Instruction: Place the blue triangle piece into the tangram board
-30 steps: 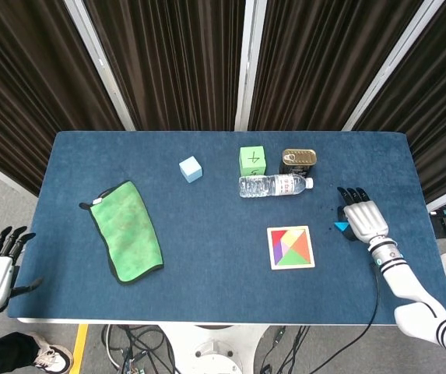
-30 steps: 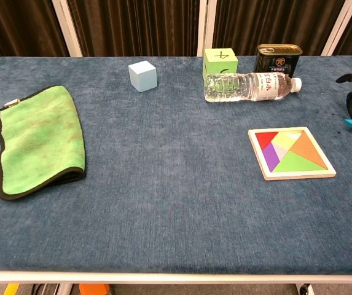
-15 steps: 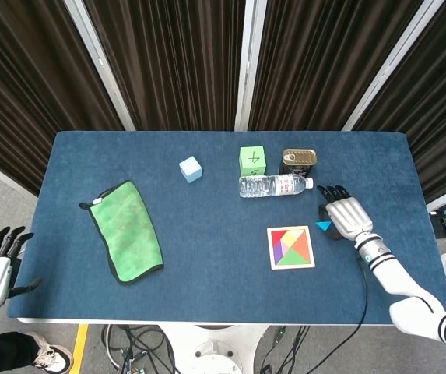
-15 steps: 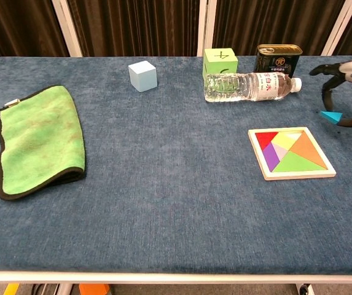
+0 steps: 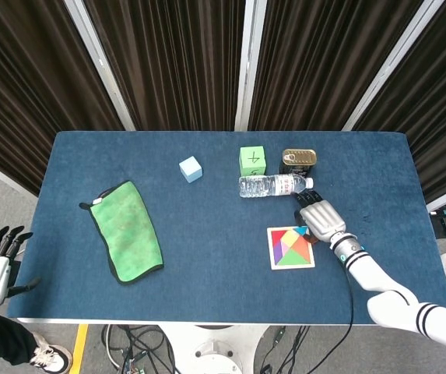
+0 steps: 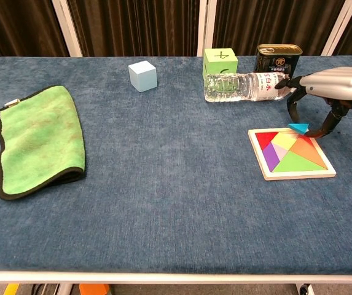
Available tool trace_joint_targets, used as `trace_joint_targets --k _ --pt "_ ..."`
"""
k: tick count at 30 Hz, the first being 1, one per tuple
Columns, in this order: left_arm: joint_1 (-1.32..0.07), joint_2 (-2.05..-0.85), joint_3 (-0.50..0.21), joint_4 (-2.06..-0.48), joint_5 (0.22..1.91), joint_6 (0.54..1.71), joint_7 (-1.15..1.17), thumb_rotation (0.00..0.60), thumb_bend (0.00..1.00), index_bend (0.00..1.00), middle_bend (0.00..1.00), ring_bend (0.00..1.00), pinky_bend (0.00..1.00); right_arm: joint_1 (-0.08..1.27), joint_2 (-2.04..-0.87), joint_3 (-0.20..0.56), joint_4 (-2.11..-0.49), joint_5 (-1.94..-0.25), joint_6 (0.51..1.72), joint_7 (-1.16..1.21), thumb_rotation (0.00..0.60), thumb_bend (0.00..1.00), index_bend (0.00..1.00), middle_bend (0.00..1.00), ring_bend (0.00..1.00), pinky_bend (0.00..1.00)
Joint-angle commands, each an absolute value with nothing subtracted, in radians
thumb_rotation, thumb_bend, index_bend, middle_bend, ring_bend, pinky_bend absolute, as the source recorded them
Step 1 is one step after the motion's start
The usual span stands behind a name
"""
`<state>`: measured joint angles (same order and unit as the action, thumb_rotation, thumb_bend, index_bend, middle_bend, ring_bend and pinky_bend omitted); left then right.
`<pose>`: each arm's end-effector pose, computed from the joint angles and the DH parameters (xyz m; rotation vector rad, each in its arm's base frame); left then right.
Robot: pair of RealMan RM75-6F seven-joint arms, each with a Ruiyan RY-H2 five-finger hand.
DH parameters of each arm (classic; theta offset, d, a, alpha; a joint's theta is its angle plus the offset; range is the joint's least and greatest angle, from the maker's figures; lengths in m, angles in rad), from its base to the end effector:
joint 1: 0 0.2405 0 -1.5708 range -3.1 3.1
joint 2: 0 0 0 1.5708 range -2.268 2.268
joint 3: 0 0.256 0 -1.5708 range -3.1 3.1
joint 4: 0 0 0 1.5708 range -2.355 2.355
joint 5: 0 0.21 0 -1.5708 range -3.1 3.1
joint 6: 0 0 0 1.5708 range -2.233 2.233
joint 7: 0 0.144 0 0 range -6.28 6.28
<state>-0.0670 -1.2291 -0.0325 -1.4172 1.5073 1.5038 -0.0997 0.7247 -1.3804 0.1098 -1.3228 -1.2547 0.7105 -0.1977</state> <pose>-0.3412 0.1735 0.1419 -1.3626 -0.9206 -0.9088 -0.2270 -0.3637 0.0238 2.0096 -0.8700 0.5982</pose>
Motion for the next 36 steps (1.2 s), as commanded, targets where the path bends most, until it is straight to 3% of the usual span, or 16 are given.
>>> trace_joint_targets --k 1,28,36 --pt "-0.067 -1.230 -0.032 -1.414 1.507 1.502 -0.104 0.600 0.04 0.19 0.11 0.01 0.12 0.730 -1.384 0.105 -1.329 -1.250 0.711 -0.211 0.600 0.23 0.56 0.02 0.00 0.00" --pt "-0.066 -1.232 -0.033 -1.400 1.503 1.500 -0.124 0.600 0.04 0.20 0.11 0.01 0.12 0.754 -1.389 0.085 -1.348 -1.193 0.712 -0.254 0.600 0.23 0.56 0.02 0.00 0.00" --pt "-0.066 -1.232 -0.033 -1.397 1.502 1.500 -0.127 0.600 0.04 0.20 0.11 0.01 0.12 0.757 -1.384 0.080 -1.356 -1.189 0.713 -0.253 0.600 0.22 0.47 0.02 0.00 0.00"
